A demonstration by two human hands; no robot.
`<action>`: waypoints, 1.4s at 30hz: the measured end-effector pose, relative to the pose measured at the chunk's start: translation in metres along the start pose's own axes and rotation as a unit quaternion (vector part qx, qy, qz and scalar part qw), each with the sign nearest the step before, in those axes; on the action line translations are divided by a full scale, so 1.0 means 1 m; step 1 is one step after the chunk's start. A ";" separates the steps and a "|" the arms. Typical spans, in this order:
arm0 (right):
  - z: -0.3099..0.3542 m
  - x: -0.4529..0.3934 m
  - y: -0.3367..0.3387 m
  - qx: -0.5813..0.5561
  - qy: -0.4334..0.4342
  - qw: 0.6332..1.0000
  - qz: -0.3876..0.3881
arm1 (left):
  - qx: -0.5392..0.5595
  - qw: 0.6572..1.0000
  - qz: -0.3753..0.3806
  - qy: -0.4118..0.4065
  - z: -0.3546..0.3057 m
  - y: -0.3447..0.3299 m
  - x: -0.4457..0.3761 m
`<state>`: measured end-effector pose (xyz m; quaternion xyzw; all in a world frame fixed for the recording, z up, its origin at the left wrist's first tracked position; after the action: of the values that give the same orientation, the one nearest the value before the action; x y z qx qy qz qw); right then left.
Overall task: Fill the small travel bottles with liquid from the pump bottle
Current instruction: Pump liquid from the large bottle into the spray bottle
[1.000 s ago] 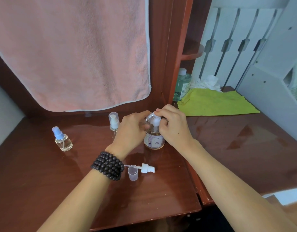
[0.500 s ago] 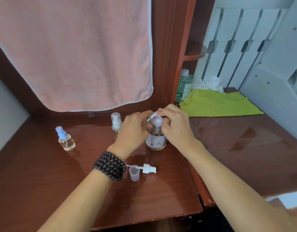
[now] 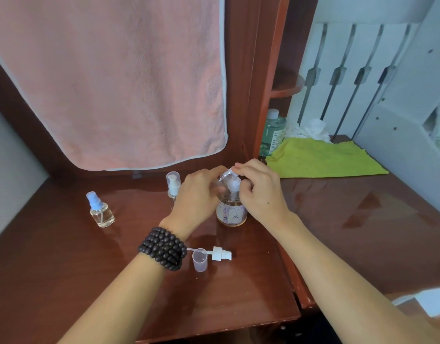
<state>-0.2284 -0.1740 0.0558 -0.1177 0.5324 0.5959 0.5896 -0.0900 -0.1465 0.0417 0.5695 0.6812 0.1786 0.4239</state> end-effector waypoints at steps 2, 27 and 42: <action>-0.002 0.001 0.000 0.004 -0.001 1.000 -0.002 | -0.002 1.000 0.005 0.002 0.001 -0.003 0.000; -0.004 0.000 -0.010 0.011 -0.013 1.000 0.018 | -0.011 1.000 0.001 0.013 0.010 -0.010 0.000; -0.007 0.001 -0.008 0.002 -0.018 1.000 0.020 | -0.001 1.000 0.009 0.013 0.011 -0.012 -0.001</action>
<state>-0.2249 -0.1810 0.0483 -0.0955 0.5249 0.6086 0.5873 -0.0887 -0.1539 0.0275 0.5730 0.6813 0.1908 0.4137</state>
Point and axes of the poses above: each hand's wrist, its own x-axis away from the middle knuckle, its own y-axis out of the back of the hand, z = x × y, the point moved 8 cm from there along -x, towards the middle knuckle, and after that the axes turned 2 degrees about z, right-handed, at the moved point
